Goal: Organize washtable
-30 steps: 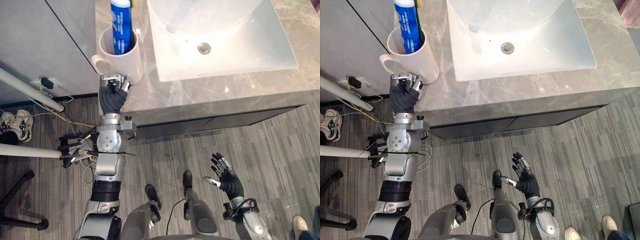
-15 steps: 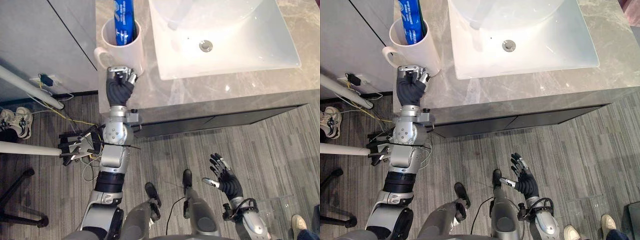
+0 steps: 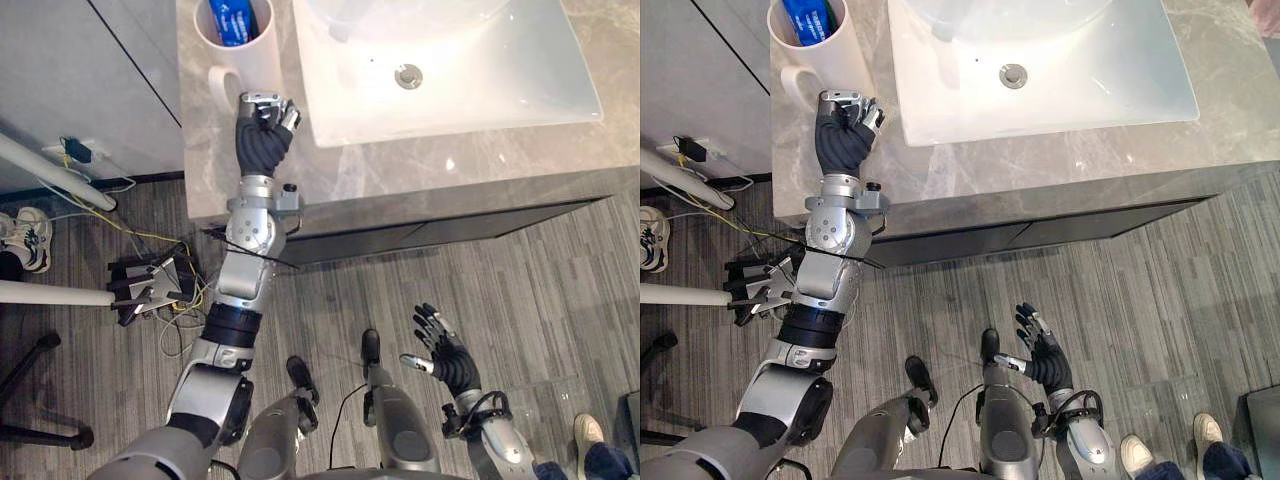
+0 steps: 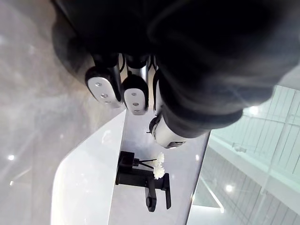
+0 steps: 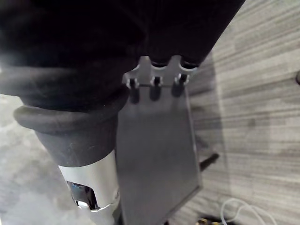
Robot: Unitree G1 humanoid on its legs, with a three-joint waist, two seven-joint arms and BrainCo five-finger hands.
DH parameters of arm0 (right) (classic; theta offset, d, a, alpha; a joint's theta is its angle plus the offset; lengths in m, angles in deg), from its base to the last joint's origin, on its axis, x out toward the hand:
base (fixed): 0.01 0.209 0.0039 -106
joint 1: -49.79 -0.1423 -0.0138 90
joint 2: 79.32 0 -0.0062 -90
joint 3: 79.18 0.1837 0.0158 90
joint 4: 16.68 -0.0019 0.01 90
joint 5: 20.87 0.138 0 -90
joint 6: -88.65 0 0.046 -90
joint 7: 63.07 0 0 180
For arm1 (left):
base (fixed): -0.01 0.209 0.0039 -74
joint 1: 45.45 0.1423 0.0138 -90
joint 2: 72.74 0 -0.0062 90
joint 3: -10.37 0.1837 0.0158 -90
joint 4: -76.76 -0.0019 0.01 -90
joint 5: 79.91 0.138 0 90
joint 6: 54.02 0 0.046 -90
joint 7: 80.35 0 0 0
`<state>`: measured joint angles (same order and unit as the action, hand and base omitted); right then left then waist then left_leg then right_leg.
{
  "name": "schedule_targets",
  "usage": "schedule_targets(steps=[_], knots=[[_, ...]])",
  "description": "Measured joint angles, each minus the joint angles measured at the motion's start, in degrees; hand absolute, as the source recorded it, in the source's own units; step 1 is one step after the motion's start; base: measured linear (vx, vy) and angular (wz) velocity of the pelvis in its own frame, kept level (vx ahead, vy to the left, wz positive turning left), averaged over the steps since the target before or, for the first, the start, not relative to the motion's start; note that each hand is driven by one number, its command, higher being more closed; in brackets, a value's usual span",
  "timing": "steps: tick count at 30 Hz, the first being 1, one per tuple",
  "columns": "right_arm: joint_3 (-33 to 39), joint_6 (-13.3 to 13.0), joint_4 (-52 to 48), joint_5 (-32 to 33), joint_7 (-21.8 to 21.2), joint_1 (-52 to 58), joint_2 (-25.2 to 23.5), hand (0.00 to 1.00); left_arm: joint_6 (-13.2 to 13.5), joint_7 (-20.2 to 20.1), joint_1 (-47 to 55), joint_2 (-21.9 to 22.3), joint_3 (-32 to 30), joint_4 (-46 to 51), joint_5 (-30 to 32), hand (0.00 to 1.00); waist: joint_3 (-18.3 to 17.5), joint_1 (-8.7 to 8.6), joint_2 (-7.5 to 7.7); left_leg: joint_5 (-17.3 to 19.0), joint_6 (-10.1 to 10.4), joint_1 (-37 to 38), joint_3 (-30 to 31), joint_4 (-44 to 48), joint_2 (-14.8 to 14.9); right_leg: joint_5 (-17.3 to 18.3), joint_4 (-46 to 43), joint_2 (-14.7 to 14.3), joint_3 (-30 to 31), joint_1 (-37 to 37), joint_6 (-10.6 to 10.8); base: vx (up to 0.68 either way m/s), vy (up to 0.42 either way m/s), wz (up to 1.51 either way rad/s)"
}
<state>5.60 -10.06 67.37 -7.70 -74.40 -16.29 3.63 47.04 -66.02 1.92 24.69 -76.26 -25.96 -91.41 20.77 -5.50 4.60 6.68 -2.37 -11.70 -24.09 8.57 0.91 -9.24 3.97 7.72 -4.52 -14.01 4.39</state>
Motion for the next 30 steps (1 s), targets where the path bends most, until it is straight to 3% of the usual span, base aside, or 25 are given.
schedule_targets(steps=[12,20,30], knots=[[-0.4,0.0,0.0,-0.4,0.1,0.1,2.3,0.00,0.0,2.4,-5.2,-1.5,-1.9,-4.5,-1.9,1.00,0.6,-0.05,0.63,0.0,0.1,-2.8,-0.5,2.3,0.6,-0.6,-0.7,0.4,0.0,-2.4,-1.0,-0.03,0.007,-0.03],[-2.5,0.0,0.0,-0.4,0.0,0.1,3.3,0.00,-1.9,3.6,-11.1,-3.2,-2.4,-9.5,-2.0,1.00,1.0,-0.05,1.35,-0.1,0.2,-4.7,-0.5,3.4,1.0,-1.0,0.2,0.5,-0.4,-3.3,-1.7,-0.05,0.013,-0.01],[-2.7,0.0,0.0,-0.4,-0.2,0.1,3.8,0.00,-4.1,3.2,-14.5,-4.3,-2.4,-12.2,-2.5,1.00,1.2,-0.06,1.44,-0.9,1.4,-5.0,0.3,2.0,0.9,-0.2,1.0,0.5,-3.1,-3.3,-5.6,-0.01,0.024,0.03]])
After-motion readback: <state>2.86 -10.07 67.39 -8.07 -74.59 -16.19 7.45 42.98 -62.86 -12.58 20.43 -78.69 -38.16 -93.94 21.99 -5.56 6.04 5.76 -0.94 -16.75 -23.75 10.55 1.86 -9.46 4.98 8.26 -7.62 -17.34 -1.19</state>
